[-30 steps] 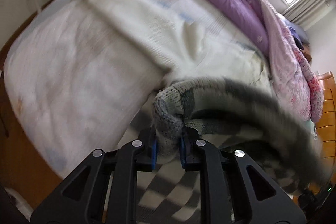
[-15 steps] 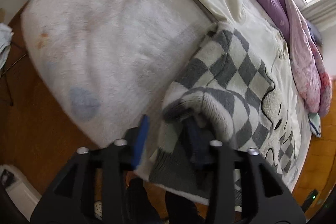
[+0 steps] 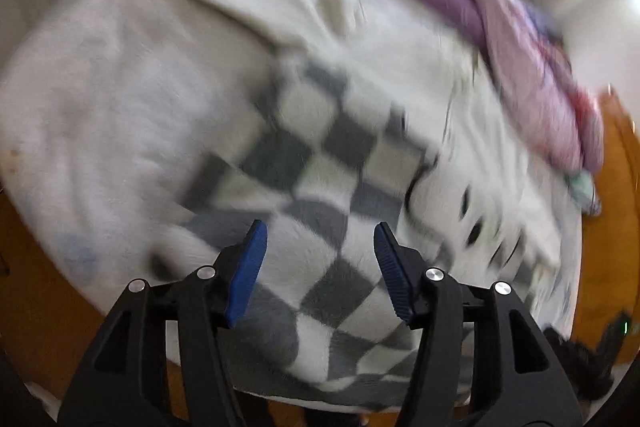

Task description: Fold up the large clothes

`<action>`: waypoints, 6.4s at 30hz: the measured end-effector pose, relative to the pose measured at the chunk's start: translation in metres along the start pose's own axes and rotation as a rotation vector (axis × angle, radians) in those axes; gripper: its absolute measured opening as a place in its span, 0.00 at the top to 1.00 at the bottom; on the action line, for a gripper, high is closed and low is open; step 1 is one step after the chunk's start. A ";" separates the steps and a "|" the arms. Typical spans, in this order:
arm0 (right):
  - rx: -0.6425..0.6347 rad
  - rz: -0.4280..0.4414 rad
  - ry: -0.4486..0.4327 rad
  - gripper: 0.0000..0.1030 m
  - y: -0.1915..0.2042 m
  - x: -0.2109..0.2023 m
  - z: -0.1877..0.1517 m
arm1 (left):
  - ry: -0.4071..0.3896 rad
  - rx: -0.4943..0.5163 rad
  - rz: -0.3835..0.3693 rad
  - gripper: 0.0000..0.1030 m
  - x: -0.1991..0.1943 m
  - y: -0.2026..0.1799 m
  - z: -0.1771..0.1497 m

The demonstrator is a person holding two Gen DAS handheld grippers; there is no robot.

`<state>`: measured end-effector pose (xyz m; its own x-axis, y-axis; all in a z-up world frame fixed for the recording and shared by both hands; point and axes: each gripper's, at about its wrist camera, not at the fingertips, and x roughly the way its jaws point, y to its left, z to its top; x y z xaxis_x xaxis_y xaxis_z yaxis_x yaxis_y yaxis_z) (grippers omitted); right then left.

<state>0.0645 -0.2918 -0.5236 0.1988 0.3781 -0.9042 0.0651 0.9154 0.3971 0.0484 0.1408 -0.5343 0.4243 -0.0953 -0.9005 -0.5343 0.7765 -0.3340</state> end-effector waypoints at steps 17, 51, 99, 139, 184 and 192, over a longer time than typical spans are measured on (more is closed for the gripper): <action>-0.183 -0.232 0.120 0.99 0.012 0.042 -0.034 | 0.089 0.108 0.137 0.46 0.030 0.020 -0.054; -0.501 -0.123 -0.005 0.95 0.205 0.119 0.030 | -0.056 -0.107 0.080 0.23 0.025 0.057 0.016; -0.415 -0.032 0.098 0.69 0.179 0.121 -0.017 | 0.030 -0.330 -0.116 0.78 0.015 0.094 -0.072; -0.409 0.001 0.139 0.52 0.152 0.117 -0.007 | -0.035 -0.314 0.047 0.73 0.018 0.081 -0.097; -0.426 0.406 0.337 0.34 0.171 0.026 0.044 | -0.146 0.477 -0.026 0.84 -0.018 -0.198 -0.144; -0.576 0.398 0.427 0.28 0.185 0.036 0.017 | -0.144 0.559 -0.005 0.83 -0.010 -0.215 -0.165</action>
<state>0.1003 -0.1110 -0.4794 -0.2955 0.6030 -0.7410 -0.4677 0.5850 0.6626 0.0380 -0.1278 -0.4999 0.5422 -0.0449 -0.8391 -0.0811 0.9911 -0.1054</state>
